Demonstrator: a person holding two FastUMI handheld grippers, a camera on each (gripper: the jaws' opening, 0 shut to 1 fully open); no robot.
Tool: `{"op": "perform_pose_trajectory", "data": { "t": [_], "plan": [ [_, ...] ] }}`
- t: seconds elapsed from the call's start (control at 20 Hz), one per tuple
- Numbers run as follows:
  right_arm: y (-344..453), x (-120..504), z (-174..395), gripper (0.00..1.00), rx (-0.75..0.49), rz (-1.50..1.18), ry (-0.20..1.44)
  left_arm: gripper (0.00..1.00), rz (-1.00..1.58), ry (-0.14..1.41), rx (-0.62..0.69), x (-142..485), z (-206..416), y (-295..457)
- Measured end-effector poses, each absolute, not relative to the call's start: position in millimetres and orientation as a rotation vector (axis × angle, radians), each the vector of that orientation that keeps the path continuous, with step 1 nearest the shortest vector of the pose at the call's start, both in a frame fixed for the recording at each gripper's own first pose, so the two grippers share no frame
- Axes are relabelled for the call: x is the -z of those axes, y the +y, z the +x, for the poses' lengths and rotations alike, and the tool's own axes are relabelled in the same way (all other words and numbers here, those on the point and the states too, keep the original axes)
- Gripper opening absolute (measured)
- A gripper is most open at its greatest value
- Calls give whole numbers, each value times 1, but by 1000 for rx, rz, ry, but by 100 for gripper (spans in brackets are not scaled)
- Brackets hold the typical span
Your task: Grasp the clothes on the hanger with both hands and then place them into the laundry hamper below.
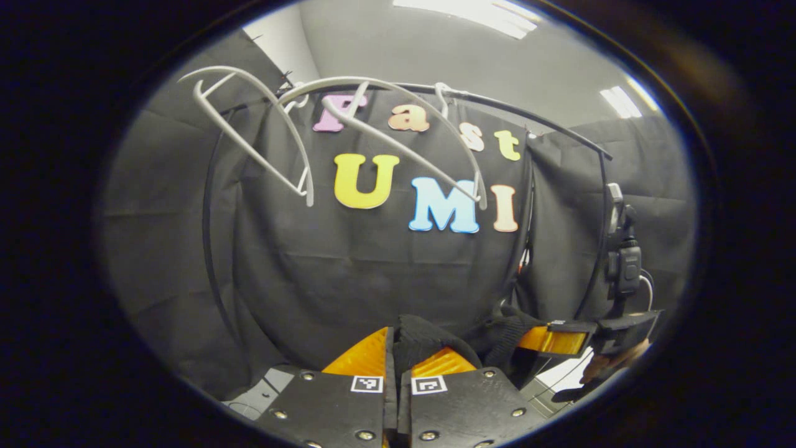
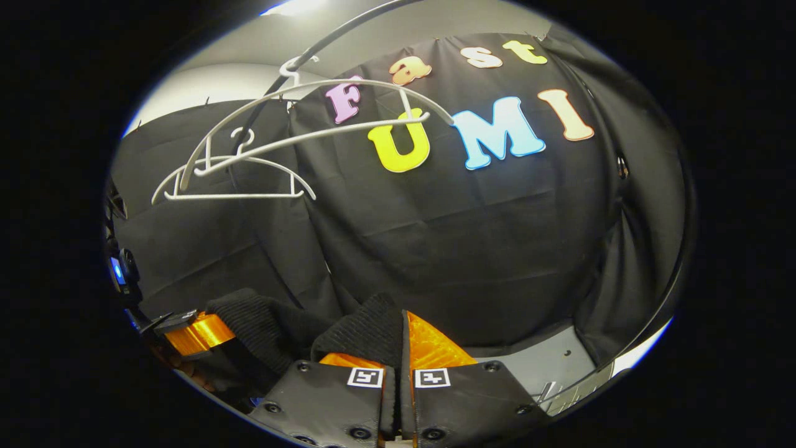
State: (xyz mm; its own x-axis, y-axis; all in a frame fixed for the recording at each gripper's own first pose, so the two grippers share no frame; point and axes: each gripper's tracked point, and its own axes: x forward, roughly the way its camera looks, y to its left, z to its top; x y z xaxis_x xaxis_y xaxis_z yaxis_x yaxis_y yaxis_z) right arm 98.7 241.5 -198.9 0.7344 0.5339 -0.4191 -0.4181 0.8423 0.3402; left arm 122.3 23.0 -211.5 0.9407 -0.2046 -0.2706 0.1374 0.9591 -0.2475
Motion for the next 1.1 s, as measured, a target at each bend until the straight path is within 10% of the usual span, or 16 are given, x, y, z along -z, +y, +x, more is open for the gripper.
{"op": "perform_pose_trajectory", "data": {
  "t": [1.1],
  "plan": [
    [207,422,-2,5,-370,10,930,3,-123,841,22,509,59,16]
  ]
}}
